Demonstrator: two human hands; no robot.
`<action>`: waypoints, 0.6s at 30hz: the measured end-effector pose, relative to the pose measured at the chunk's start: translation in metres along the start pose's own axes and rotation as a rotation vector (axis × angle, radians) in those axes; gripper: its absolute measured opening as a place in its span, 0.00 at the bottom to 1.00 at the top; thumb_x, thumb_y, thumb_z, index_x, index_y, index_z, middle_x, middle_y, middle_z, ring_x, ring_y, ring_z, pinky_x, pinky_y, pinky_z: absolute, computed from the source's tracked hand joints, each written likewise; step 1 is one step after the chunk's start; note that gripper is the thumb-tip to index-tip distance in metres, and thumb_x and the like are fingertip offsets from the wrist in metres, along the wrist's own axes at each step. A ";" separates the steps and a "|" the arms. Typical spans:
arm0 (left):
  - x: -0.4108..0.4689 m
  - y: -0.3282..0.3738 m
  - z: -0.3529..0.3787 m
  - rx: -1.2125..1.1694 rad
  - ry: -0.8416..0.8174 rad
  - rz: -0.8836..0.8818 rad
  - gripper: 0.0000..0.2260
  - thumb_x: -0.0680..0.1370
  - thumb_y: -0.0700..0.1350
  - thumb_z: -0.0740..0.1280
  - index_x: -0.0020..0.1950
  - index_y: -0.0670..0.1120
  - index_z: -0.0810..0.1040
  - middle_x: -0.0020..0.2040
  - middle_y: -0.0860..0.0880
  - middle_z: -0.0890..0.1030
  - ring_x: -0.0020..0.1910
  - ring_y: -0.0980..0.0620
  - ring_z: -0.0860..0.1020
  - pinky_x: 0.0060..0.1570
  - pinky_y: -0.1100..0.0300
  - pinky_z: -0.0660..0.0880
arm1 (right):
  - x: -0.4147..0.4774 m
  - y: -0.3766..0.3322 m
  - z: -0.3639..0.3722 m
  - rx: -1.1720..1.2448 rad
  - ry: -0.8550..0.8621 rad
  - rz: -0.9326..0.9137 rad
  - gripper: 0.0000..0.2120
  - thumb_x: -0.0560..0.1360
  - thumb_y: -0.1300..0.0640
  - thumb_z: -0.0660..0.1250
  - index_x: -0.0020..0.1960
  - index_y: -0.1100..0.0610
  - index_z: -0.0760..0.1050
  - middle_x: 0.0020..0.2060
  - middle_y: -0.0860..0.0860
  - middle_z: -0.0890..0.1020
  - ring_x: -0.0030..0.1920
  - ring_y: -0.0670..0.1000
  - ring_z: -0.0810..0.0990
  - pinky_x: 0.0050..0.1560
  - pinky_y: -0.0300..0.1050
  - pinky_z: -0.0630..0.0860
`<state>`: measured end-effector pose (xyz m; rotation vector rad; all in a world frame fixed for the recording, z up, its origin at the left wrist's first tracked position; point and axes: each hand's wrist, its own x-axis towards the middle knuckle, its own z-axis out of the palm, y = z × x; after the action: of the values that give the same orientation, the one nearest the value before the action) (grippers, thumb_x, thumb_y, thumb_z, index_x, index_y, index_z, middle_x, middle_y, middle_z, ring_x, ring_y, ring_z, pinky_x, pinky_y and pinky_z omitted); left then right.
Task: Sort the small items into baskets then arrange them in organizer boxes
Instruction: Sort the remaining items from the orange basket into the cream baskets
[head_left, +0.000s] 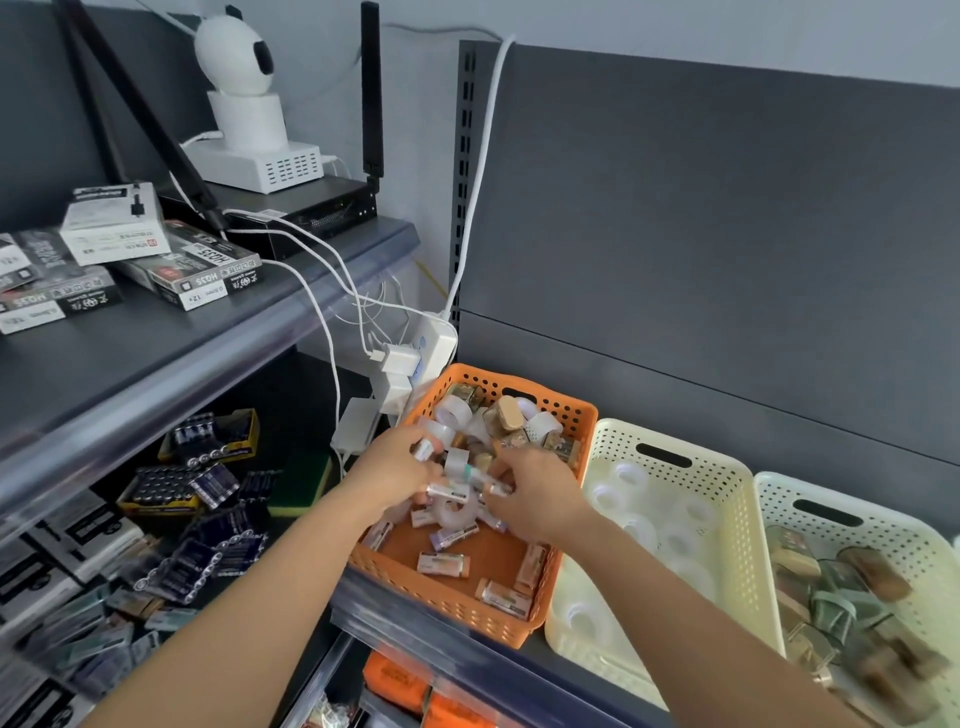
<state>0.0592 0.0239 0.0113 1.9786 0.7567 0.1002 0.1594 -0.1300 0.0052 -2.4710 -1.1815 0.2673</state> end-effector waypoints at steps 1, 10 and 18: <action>0.001 0.003 0.002 -0.063 -0.010 0.025 0.10 0.76 0.35 0.67 0.54 0.48 0.77 0.48 0.47 0.80 0.42 0.49 0.81 0.40 0.57 0.81 | -0.001 0.001 -0.003 0.083 0.046 0.032 0.10 0.71 0.54 0.69 0.53 0.52 0.77 0.48 0.47 0.78 0.49 0.50 0.77 0.45 0.41 0.73; 0.013 0.043 0.038 -0.212 0.013 0.204 0.19 0.74 0.30 0.66 0.52 0.53 0.79 0.54 0.49 0.78 0.48 0.49 0.79 0.50 0.47 0.79 | -0.026 0.021 -0.027 0.424 0.327 0.213 0.08 0.70 0.57 0.72 0.48 0.49 0.78 0.38 0.40 0.79 0.40 0.40 0.77 0.37 0.31 0.70; 0.004 0.092 0.115 -0.174 -0.132 0.410 0.18 0.75 0.32 0.66 0.56 0.53 0.78 0.51 0.53 0.77 0.43 0.58 0.77 0.45 0.57 0.79 | -0.092 0.070 -0.054 0.435 0.589 0.412 0.08 0.69 0.57 0.73 0.47 0.50 0.79 0.37 0.42 0.80 0.40 0.45 0.79 0.42 0.41 0.76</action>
<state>0.1482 -0.0930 0.0265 1.9254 0.2412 0.2660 0.1693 -0.2556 0.0247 -2.1494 -0.3270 -0.0908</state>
